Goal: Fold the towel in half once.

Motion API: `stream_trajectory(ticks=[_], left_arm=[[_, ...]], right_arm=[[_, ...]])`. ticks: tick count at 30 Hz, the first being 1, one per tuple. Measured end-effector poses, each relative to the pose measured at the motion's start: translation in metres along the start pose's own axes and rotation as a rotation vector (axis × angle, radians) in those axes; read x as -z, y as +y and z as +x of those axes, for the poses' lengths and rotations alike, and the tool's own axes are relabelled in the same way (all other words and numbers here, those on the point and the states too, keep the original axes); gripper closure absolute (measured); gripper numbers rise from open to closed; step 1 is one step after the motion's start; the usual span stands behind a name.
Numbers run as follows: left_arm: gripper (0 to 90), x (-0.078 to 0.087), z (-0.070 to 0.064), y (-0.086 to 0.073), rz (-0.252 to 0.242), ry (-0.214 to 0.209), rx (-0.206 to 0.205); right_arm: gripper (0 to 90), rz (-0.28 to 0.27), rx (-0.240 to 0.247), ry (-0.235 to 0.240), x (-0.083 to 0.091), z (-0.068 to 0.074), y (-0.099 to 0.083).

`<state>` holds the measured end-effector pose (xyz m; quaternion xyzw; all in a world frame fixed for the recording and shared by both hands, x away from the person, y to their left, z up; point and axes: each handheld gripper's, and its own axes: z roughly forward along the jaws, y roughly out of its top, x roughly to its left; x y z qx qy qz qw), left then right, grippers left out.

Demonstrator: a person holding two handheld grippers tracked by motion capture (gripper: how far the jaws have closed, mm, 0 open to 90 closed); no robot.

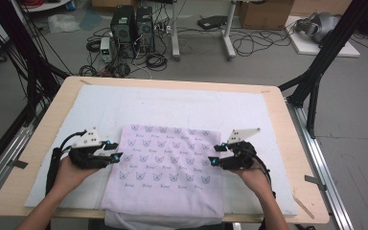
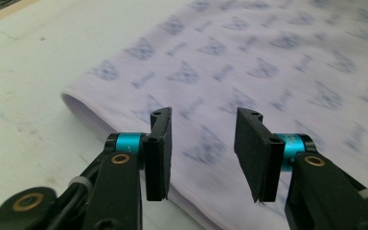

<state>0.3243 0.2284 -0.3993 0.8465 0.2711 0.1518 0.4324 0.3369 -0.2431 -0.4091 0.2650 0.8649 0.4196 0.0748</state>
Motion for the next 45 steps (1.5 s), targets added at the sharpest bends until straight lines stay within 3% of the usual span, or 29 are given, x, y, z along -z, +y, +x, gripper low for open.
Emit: stream_trajectory(ticks=[2,4,7,11,15,18,19,20,21,22,24,28,31,34,39,41,43,45], left_arm=[[56.5,-0.012,0.013,0.005,-0.005,0.000,0.044],[56.3,-0.024,0.026,0.010,0.037,0.053,0.065],[55.2,-0.040,0.046,0.012,0.055,0.077,0.115],[44.7,-0.059,0.065,0.010,0.081,0.055,0.168],[38.8,-0.073,0.074,0.004,0.091,0.067,0.212],[49.5,-0.079,0.072,0.001,0.121,0.083,0.178],[58.3,-0.078,0.072,0.002,0.107,0.052,0.177],[75.0,-0.079,0.070,0.003,0.106,0.040,0.171],[78.5,-0.079,0.068,0.005,0.111,0.058,0.147],[82.4,-0.079,0.066,0.006,0.113,0.067,0.130],[84.1,-0.079,0.067,0.010,0.113,0.085,0.121],[84.9,-0.073,0.074,0.027,0.079,0.122,0.122],[85.0,-0.065,0.082,0.049,0.039,0.161,0.117],[85.0,-0.052,0.097,0.080,-0.015,0.208,0.123],[84.8,-0.030,0.113,0.131,-0.076,0.271,0.083],[80.0,-0.027,0.117,0.136,-0.076,0.296,0.085],[66.8,-0.028,0.121,0.130,-0.046,0.299,0.103],[62.1,-0.029,0.124,0.115,-0.038,0.302,0.115]], right_arm=[[42.5,0.014,-0.015,-0.031,-0.005,-0.015,0.006],[39.6,0.019,-0.033,-0.052,-0.009,-0.031,0.013],[38.8,0.023,-0.061,-0.078,-0.014,-0.051,0.019],[36.2,0.026,-0.092,-0.101,-0.023,-0.070,0.017],[34.2,0.063,-0.123,-0.103,-0.036,-0.080,0.008],[40.0,0.085,-0.122,-0.091,-0.047,-0.082,0.006],[47.9,0.089,-0.098,-0.110,-0.048,-0.080,0.006],[63.3,0.092,-0.092,-0.109,-0.047,-0.080,0.007],[74.9,0.087,-0.100,-0.053,-0.047,-0.081,0.008],[81.1,0.093,-0.077,-0.050,-0.048,-0.079,0.010],[84.5,0.105,-0.043,-0.042,-0.050,-0.076,0.015],[85.8,0.107,-0.053,-0.084,-0.043,-0.085,0.029],[86.2,0.075,-0.037,-0.161,-0.029,-0.092,0.051],[86.3,0.028,-0.025,-0.217,-0.013,-0.102,0.076],[86.3,-0.028,0.014,-0.278,0.015,-0.111,0.125],[84.0,-0.041,0.018,-0.297,0.020,-0.114,0.137],[64.5,-0.059,0.000,-0.309,0.016,-0.118,0.137],[56.6,-0.029,-0.062,-0.282,0.006,-0.125,0.127]])
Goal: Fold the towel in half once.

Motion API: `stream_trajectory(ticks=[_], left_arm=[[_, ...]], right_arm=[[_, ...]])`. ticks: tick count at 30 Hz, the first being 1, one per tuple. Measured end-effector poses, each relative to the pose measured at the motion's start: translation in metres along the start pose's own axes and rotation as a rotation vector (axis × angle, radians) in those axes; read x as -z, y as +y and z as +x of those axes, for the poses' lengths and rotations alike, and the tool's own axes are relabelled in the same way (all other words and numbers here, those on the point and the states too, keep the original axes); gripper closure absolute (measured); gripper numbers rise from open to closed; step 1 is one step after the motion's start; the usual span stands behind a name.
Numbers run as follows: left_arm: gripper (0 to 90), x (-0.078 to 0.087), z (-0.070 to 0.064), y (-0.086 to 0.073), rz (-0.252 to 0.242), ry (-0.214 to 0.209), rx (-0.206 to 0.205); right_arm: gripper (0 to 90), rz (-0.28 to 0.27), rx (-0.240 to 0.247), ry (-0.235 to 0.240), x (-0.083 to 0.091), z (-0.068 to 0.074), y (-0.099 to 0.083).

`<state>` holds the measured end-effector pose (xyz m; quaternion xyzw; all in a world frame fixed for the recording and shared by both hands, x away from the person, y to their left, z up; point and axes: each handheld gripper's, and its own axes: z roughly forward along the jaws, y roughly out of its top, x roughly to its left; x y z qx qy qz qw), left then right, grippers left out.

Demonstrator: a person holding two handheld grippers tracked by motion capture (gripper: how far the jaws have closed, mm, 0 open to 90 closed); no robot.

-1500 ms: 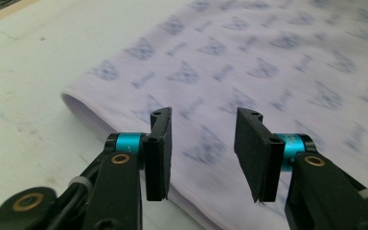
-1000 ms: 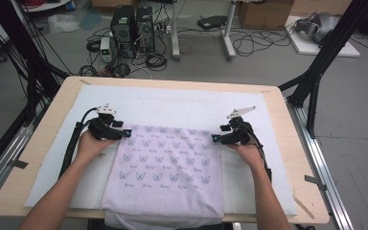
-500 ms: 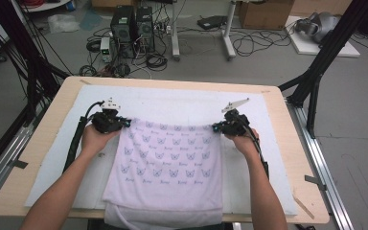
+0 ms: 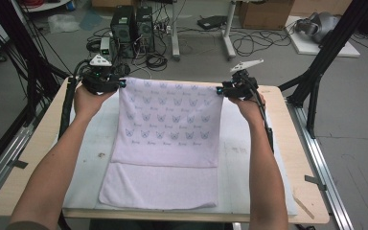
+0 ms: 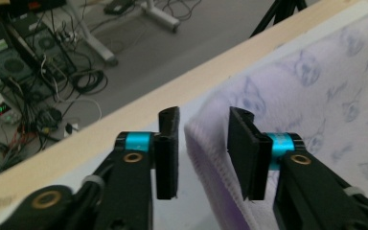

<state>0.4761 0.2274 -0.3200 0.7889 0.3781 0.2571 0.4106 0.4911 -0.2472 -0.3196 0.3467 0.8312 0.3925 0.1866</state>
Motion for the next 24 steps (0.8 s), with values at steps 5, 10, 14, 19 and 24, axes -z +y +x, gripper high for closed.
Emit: stream_trajectory(ticks=[5,10,14,19,24], left_arm=[[57.5,0.001,0.004,-0.041,0.049,-0.041,0.028],[55.5,0.008,-0.007,-0.072,0.060,-0.088,0.008],[54.7,0.016,-0.021,-0.090,0.057,-0.130,-0.021],[55.0,0.029,-0.038,-0.109,0.041,-0.183,-0.045],[55.7,0.039,-0.056,-0.127,0.042,-0.230,-0.073]], right_arm=[[47.4,0.072,-0.012,0.041,-0.018,0.009,-0.033],[44.5,0.120,0.006,0.098,-0.019,0.030,-0.053],[44.2,0.119,0.019,0.122,-0.014,0.048,-0.069],[47.1,0.089,0.026,0.162,-0.006,0.070,-0.094],[49.8,0.089,0.050,0.194,0.000,0.092,-0.116]])
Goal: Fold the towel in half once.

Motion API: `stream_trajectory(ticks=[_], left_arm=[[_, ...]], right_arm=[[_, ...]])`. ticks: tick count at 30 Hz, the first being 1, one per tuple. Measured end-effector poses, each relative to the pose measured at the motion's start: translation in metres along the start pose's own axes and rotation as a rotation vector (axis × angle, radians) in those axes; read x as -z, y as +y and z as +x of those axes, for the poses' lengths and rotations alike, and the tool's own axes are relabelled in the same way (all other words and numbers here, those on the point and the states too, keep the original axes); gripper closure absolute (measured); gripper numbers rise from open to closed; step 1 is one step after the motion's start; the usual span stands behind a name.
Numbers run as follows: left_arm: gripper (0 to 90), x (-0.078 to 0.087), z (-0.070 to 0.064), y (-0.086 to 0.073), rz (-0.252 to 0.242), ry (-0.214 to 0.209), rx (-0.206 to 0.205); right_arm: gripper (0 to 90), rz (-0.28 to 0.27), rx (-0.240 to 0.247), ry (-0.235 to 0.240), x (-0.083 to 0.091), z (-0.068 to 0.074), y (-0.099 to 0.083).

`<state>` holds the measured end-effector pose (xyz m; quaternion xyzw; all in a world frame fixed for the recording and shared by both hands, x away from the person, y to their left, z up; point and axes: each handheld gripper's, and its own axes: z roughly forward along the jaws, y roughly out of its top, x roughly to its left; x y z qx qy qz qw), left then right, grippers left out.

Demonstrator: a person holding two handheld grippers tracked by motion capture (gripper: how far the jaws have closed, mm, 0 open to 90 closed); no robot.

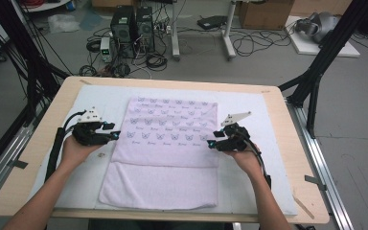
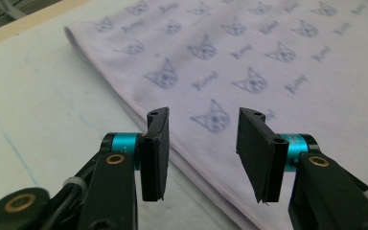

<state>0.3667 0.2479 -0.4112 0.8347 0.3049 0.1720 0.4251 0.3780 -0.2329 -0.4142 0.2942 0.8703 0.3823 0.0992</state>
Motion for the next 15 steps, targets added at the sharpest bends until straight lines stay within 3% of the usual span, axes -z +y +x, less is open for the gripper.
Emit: stream_trajectory(ticks=[4,6,12,15], left_arm=[[56.2,0.003,-0.014,-0.012,0.010,-0.045,-0.019],[56.7,0.004,-0.021,-0.018,0.013,-0.066,-0.030],[59.7,0.002,-0.034,-0.030,0.053,-0.113,-0.058],[68.1,-0.003,-0.037,-0.033,0.089,-0.124,-0.079]], right_arm=[[51.3,0.057,0.008,0.046,-0.003,0.015,-0.007],[53.3,0.019,0.050,0.029,-0.003,0.024,-0.012],[55.1,0.057,0.040,0.056,-0.008,0.035,-0.028],[61.4,0.021,0.073,0.034,-0.010,0.039,-0.032]])
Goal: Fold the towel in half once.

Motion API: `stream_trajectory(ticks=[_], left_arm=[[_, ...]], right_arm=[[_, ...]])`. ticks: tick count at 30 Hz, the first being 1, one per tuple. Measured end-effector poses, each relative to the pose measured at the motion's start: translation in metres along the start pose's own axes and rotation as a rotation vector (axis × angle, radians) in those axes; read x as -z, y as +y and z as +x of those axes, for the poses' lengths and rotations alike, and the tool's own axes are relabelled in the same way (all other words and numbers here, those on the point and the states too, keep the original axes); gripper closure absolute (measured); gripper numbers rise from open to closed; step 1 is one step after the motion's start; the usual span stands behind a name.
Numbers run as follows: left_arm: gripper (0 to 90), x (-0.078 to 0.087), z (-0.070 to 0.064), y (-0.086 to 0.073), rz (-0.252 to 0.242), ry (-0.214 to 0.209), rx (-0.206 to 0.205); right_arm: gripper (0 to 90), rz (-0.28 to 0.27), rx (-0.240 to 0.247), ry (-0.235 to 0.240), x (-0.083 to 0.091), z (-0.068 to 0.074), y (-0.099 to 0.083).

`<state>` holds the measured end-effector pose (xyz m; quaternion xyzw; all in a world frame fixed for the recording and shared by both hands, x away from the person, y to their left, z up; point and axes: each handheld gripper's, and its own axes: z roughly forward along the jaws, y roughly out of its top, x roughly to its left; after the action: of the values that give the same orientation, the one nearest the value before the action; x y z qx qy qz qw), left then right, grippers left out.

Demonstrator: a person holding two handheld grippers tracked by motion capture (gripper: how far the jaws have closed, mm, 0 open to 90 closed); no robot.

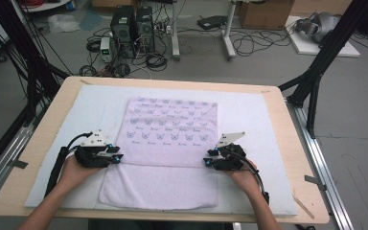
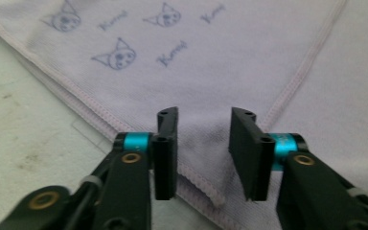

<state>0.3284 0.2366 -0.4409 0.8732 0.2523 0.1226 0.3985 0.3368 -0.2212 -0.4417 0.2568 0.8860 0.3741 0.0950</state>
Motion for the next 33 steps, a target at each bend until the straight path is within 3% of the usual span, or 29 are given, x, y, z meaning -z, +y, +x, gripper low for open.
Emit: stream_trajectory(ticks=[5,10,17,23,25,28,30,33], left_arm=[[86.3,-0.003,-0.001,0.002,0.005,-0.002,-0.012],[87.7,0.006,0.001,0.005,-0.010,-0.001,0.010],[88.2,0.038,-0.004,0.025,-0.073,0.018,-0.015],[88.2,0.072,-0.031,0.020,-0.106,0.001,-0.046],[88.2,0.080,-0.044,0.012,-0.107,-0.011,-0.057],[86.0,0.086,-0.059,-0.003,-0.095,-0.042,-0.076],[71.4,0.082,-0.062,-0.012,-0.068,-0.043,-0.072],[66.1,0.069,-0.059,-0.020,-0.038,-0.057,-0.059]], right_arm=[[81.0,-0.020,-0.014,0.029,0.001,-0.001,-0.003],[86.9,-0.029,-0.001,0.040,0.005,-0.001,0.000],[87.3,-0.133,0.007,0.037,0.034,0.001,0.014],[87.3,-0.184,0.061,0.064,0.066,0.028,0.022],[87.2,-0.179,0.080,0.083,0.074,0.041,0.019],[82.8,-0.168,0.090,0.158,0.077,0.060,0.008],[71.3,-0.132,0.096,0.168,0.073,0.067,0.000],[66.2,-0.090,0.102,0.159,0.061,0.068,-0.010]])
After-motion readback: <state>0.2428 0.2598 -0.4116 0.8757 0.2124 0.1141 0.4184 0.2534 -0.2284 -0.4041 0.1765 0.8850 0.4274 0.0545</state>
